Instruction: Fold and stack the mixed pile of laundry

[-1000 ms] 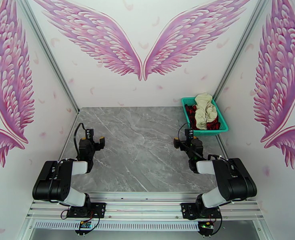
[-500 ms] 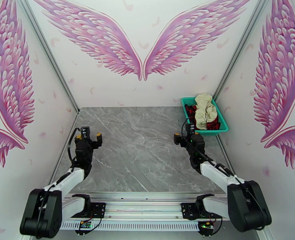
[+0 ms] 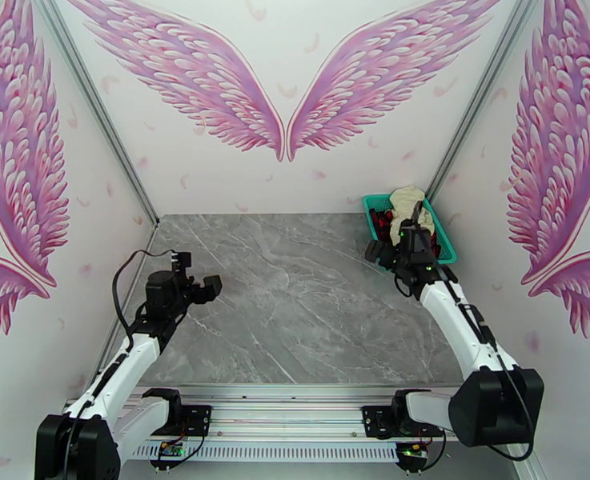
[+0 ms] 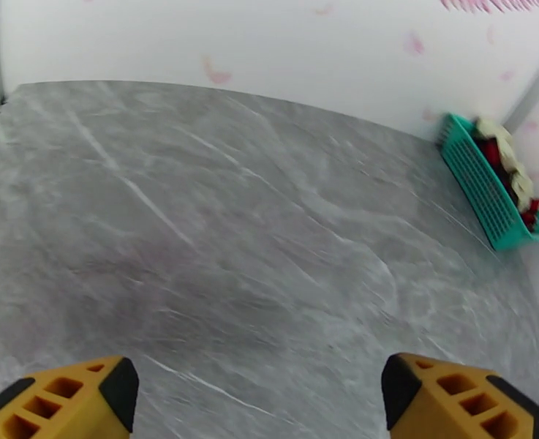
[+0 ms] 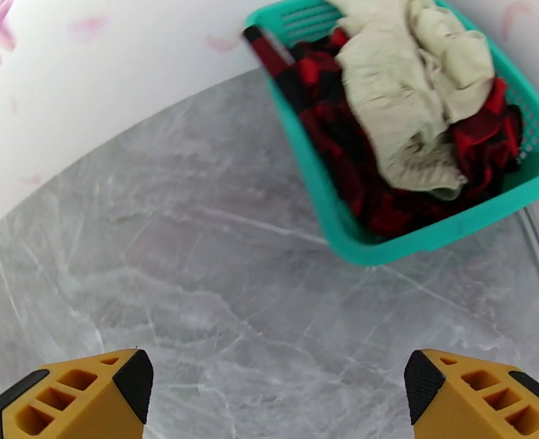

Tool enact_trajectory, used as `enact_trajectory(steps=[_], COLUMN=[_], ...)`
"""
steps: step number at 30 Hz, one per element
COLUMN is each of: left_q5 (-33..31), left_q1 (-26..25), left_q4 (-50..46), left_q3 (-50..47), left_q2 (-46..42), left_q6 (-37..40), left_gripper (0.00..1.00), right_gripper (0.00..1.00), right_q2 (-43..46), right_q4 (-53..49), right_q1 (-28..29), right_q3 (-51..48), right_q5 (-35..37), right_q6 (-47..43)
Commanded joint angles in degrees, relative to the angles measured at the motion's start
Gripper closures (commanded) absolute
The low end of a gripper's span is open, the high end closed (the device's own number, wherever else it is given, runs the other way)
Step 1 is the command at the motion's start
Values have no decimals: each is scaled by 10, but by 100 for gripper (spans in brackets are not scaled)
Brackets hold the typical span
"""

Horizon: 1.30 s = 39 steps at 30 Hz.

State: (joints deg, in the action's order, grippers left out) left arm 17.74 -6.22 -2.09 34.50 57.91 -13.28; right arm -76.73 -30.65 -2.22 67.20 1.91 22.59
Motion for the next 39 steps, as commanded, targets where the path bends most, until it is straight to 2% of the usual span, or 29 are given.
enact_trajectory(steps=[1,5,11,15,20,27,32,34,39], left_q5=[112,141,126,122,111,94,87,82,76], left_q1=[-34,-84,-115,-121,-122,-123,-124,-125,-126], left_q4=[-22,13,11,3,-3,-4,-16,-23,-29], left_q3=[64,86,116,141,166,180,185,186,190], left_q2=[7,30,82,116,146,169,176,178,180], left_q6=[29,33,39,41,38,27,29,31,29], left_gripper=[10,10,12,13,14,15,15,15,16], right_gripper=[6,8,24,27,27,25,25,29,57], right_q2=[-41,-114,-232,-296,-367,-488,-563,-592,-606], right_q4=[-64,-55,-17,-8,16,-102,-152,-180,-182], right_q1=[-29,-61,-63,-48,-26,16,15,14,12], right_q3=[61,120,203,256,326,521,624,668,685], right_q5=[-20,-46,-117,-87,-92,75,118,117,106], right_q6=[36,60,104,137,167,117,93,91,88])
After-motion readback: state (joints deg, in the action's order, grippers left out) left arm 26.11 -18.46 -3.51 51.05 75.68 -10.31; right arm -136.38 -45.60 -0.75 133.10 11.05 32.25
